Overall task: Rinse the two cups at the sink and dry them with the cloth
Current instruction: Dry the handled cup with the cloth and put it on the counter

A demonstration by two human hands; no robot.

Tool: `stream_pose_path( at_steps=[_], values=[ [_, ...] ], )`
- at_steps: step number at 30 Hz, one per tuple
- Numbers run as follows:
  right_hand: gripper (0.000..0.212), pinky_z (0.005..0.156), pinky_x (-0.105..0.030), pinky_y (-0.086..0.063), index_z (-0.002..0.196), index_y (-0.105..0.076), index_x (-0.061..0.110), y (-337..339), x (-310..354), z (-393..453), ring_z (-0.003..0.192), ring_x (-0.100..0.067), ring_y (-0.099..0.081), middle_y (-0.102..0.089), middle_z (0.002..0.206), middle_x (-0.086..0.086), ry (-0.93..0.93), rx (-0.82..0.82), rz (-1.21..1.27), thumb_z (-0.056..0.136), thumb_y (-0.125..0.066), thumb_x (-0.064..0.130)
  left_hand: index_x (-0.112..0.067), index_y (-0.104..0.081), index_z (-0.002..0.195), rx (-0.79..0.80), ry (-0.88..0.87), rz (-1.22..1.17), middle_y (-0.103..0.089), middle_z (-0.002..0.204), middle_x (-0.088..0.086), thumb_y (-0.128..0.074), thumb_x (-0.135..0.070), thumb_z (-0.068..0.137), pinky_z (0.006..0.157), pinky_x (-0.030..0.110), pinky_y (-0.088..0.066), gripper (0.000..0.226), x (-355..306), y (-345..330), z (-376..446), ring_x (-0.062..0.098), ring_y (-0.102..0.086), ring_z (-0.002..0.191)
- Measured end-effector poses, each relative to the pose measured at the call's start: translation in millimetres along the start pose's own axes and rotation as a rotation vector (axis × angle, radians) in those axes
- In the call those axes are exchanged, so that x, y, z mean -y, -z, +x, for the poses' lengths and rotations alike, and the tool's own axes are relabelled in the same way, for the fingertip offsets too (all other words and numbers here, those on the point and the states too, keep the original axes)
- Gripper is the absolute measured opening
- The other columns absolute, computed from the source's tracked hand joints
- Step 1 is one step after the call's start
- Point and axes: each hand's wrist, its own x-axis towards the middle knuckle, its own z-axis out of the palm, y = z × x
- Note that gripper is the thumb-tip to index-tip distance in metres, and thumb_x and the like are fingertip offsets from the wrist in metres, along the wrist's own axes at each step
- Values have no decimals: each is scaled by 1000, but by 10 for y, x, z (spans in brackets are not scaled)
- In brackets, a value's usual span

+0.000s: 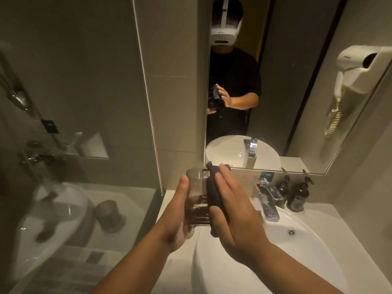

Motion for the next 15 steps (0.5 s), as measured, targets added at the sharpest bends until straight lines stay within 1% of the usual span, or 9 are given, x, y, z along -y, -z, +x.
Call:
stream_pose_path(
  at_steps=[2,5,7,9,10,11,13,14,15],
  values=[
    [54,119,-24,-14,150,-25,17,-40,49,50,148,-18,-18,-23,158,-4,24,-21,-50,101,-31,38,-41,-65,126,4,-25,-21,-69,129,2,-29,-79,85,90,34,-51,67,-7,-73,-12,19,-64,121],
    [51,120,-26,-15,148,-32,17,-84,74,87,148,-18,-19,-31,156,-4,19,-36,-41,100,-37,32,-38,-66,126,-28,-85,-104,-70,128,3,-41,-72,86,90,34,-53,58,52,-130,0,18,-65,119],
    [50,118,-18,-13,148,-33,27,-96,68,104,147,-9,-18,-28,156,9,-91,-29,56,98,-37,31,-33,-67,126,-28,-91,-162,-71,126,8,-41,-70,88,85,36,-54,59,89,-122,28,22,-68,114],
    [47,111,-8,-17,142,-35,45,-88,52,131,141,7,-23,-31,150,28,-225,-26,221,97,-36,33,-28,-67,127,-7,-38,-219,-71,123,13,-35,-68,94,77,39,-54,61,121,-112,42,28,-68,108],
    [43,106,-5,-25,135,-40,52,-80,23,147,133,13,-31,-38,141,35,-289,-36,320,97,-37,33,-26,-66,128,3,-7,-257,-70,124,15,-33,-67,96,77,41,-54,62,143,-105,48,30,-68,107],
    [38,100,-5,-35,128,-45,56,-81,-22,158,124,16,-40,-47,129,37,-381,-44,432,98,-37,34,-22,-65,130,16,14,-312,-69,125,16,-33,-65,97,79,42,-54,63,164,-97,54,32,-67,107],
    [32,87,-14,-50,120,-49,60,-90,-100,177,112,8,-55,-59,113,34,-607,-51,699,101,-38,37,-19,-60,135,33,34,-408,-64,132,16,-37,-64,95,84,45,-55,65,159,-98,57,34,-64,112],
    [32,83,-16,-52,119,-52,59,-96,-133,164,109,3,-59,-63,111,31,-684,-72,771,102,-37,36,-19,-58,138,30,39,-407,-61,137,15,-38,-64,95,90,47,-54,65,140,-91,68,35,-62,118],
    [33,84,-17,-52,122,-52,55,-95,-148,148,110,2,-60,-64,114,28,-710,-100,786,102,-37,35,-19,-56,140,12,33,-380,-58,142,15,-35,-62,98,98,52,-50,64,123,-80,94,38,-57,124]
  ],
)
